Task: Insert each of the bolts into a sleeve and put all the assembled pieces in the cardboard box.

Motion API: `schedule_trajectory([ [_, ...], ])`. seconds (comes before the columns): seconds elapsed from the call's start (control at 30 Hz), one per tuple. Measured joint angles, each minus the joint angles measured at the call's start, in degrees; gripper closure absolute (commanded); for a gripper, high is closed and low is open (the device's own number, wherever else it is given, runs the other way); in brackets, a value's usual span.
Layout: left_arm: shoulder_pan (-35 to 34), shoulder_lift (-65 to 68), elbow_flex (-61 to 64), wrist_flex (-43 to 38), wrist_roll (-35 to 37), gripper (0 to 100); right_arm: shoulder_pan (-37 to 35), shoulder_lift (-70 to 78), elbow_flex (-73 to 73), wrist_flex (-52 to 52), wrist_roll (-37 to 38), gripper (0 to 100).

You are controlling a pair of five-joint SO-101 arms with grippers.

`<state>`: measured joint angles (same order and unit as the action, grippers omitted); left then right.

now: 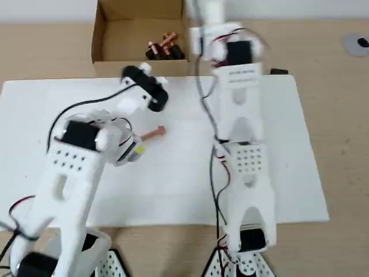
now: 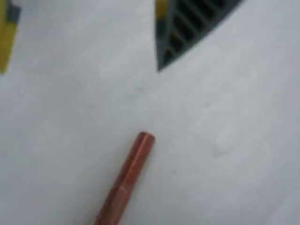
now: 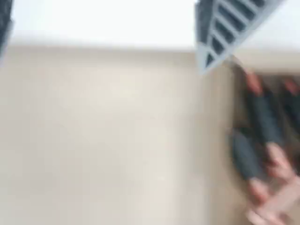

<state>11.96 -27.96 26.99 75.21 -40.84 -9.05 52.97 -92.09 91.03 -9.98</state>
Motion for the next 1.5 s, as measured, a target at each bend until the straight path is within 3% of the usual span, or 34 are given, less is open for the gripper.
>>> schedule_trajectory([
  [0.13, 0.09, 8.09, -0.26, -3.87, -3.6, 78, 6.15, -7.91, 0.0, 9.58, -0.09, 68.4],
  [0.43, 7.56, 22.86, -7.12, -13.54, -8.0, 78, 21.54, -27.52, -0.79, 10.64, 4.04, 68.4],
  [0.77, 2.73, 35.34, -15.21, -16.88, -10.46, 78, 29.1, -40.35, -1.58, 10.64, 5.8, 68.4],
  [1.5, 2.2, 44.57, -16.62, -22.07, -10.73, 78, 30.68, -40.44, -1.58, 10.64, 5.8, 68.4],
])
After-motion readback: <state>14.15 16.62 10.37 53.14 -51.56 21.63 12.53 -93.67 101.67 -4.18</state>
